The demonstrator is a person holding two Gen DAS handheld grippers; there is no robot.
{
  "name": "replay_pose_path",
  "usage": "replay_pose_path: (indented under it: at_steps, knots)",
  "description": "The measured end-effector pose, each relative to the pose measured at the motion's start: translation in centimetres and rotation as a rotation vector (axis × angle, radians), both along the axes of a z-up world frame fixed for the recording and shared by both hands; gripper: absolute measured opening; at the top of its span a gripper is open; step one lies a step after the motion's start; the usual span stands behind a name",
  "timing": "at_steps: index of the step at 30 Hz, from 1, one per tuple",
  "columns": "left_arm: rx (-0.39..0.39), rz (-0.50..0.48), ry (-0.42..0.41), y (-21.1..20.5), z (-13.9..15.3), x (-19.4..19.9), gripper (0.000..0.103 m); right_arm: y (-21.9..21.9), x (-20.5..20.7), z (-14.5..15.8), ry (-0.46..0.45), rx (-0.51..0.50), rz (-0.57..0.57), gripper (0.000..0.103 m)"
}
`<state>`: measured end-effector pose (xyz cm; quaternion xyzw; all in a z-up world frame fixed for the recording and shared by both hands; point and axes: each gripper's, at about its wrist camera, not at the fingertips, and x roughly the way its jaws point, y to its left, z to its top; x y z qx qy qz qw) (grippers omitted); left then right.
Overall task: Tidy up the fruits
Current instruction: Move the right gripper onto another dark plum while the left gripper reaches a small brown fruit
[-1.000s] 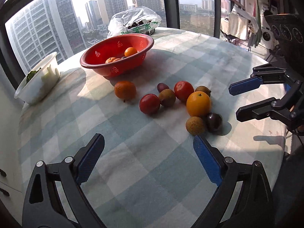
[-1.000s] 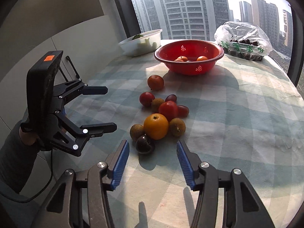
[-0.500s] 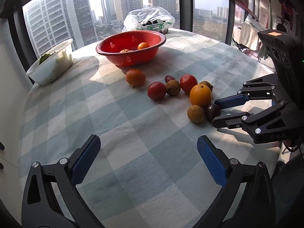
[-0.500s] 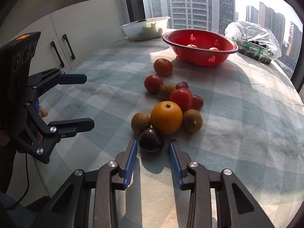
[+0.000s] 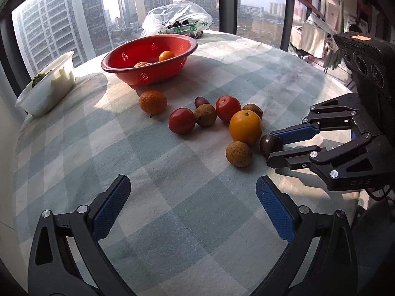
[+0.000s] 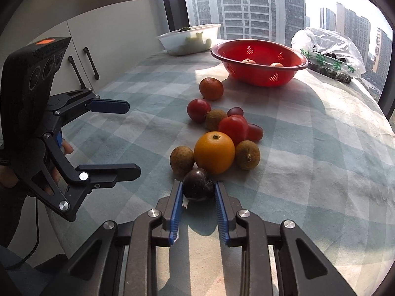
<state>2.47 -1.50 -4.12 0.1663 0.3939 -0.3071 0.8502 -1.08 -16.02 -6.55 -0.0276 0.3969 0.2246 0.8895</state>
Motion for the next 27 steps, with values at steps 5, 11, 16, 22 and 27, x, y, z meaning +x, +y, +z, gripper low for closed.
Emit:
replay_pose_path:
  at_steps: [5,11,16,22,27]
  knots:
    - [-0.031,-0.047,0.012,-1.7,0.1,0.7,0.103,-2.3,-0.5,0.5,-0.001,0.054,-0.045,0.028]
    - [0.011,-0.102,0.036,-4.2,-0.6,1.3,0.071,-3.8,-0.7,0.7,-0.005,0.081,-0.075,0.028]
    - [0.039,-0.133,0.051,-5.3,-1.5,1.1,0.047,-4.0,-0.7,0.5,-0.003,0.093,-0.077,0.028]
    - [0.033,-0.143,0.057,-5.5,-1.7,0.6,0.032,-4.2,-0.8,0.4,-0.002,0.105,-0.081,0.028]
    - [0.025,-0.143,0.059,-5.6,-1.7,0.4,0.028,-4.2,-0.8,0.4,-0.005,0.107,-0.081,0.028]
